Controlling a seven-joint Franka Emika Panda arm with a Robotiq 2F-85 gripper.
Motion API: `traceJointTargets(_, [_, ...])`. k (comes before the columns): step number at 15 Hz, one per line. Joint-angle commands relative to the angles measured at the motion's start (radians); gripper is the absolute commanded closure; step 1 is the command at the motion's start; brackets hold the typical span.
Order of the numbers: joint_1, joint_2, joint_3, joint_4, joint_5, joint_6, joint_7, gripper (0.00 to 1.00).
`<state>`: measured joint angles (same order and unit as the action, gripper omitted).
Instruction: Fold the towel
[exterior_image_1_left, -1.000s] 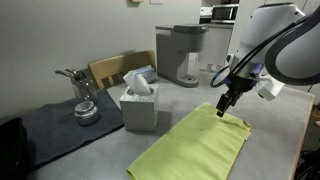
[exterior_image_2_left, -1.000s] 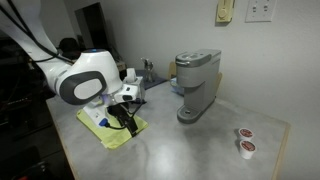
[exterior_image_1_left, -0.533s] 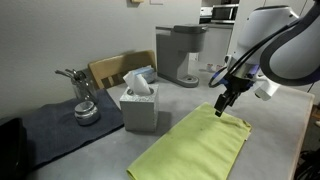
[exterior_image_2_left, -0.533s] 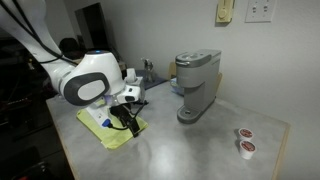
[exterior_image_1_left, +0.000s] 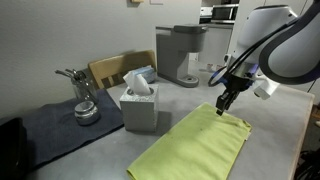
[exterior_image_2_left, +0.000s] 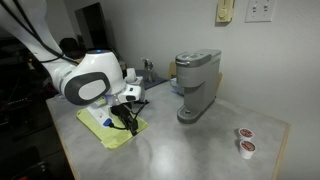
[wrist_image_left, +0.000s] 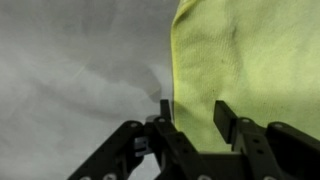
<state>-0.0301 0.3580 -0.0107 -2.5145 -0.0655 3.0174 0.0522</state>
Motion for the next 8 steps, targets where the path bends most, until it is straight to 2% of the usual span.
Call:
traceJointTargets(1, [-0.035, 0.022, 0.031, 0.019, 0.035, -0.004, -0.052, 0.73])
traceJointTargets(2, [-0.037, 0.022, 0.033, 0.019, 0.035, -0.004, -0.053, 0.78])
traceJointTargets(4, [-0.038, 0.021, 0.035, 0.018, 0.034, -0.003, -0.057, 0.70])
traceJointTargets(5, [-0.040, 0.020, 0.037, 0.017, 0.035, -0.001, -0.059, 0.52])
traceJointTargets(8, [-0.052, 0.021, 0.053, 0.014, 0.041, 0.005, -0.069, 0.34])
